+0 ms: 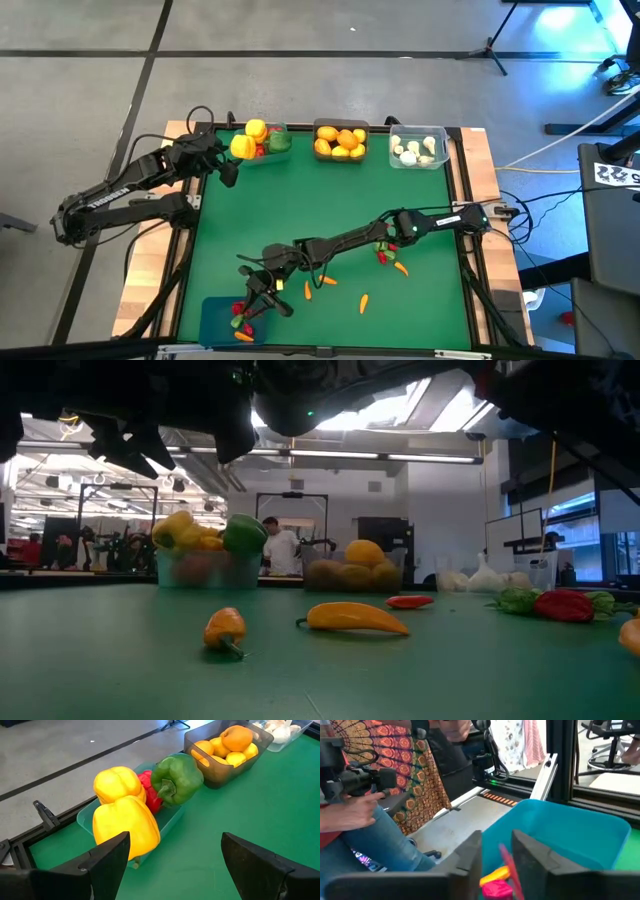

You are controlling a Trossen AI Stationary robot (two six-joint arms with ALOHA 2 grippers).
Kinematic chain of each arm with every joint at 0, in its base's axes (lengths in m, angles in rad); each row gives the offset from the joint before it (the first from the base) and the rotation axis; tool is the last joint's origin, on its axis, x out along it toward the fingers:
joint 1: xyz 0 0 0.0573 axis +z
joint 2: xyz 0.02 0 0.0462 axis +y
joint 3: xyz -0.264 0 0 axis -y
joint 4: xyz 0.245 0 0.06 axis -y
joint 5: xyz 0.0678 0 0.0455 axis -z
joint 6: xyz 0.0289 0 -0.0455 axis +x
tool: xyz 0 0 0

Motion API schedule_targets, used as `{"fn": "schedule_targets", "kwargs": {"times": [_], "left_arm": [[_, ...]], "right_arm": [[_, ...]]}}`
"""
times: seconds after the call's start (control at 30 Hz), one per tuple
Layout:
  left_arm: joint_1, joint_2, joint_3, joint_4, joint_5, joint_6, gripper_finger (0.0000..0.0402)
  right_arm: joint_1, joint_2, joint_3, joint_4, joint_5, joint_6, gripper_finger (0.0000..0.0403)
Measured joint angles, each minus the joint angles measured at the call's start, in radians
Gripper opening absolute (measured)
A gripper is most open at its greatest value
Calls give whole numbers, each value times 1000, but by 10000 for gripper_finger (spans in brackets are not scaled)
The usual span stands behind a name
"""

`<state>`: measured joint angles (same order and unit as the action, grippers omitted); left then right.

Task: Sort produce into baskets
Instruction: Put the orange chili pepper into the dark blue bin, then put the orange chili into the dark blue bin

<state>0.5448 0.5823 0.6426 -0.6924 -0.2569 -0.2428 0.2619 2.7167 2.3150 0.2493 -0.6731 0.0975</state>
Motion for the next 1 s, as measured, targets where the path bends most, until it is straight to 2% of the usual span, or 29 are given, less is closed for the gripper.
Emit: {"fn": "schedule_targets", "kwargs": {"times": [0.23, 0.33, 0.53, 0.63, 0.73, 0.87, 1.0], "left_arm": [[0, 0, 0, 0, 0, -1, 308], [0, 0, 0, 0, 0, -2, 308], [0, 0, 0, 0, 0, -2, 308], [0, 0, 0, 0, 0, -3, 308], [0, 0, 0, 0, 0, -3, 308], [0, 0, 0, -2, 0, 4, 308], [0, 0, 0, -6, 0, 7, 308]], "right_arm": [[-14, 0, 0, -19, -11, 7, 169], [-40, -20, 0, -38, -12, 25, 180], [-133, -126, 2, -218, -8, -16, 178], [-180, -172, 2, -398, -1, -118, 173], [-218, -236, 2, -660, 49, -281, 169], [-246, -308, 2, -1041, 212, -498, 168], [-254, -336, 2, -1409, 357, -595, 167]]}}
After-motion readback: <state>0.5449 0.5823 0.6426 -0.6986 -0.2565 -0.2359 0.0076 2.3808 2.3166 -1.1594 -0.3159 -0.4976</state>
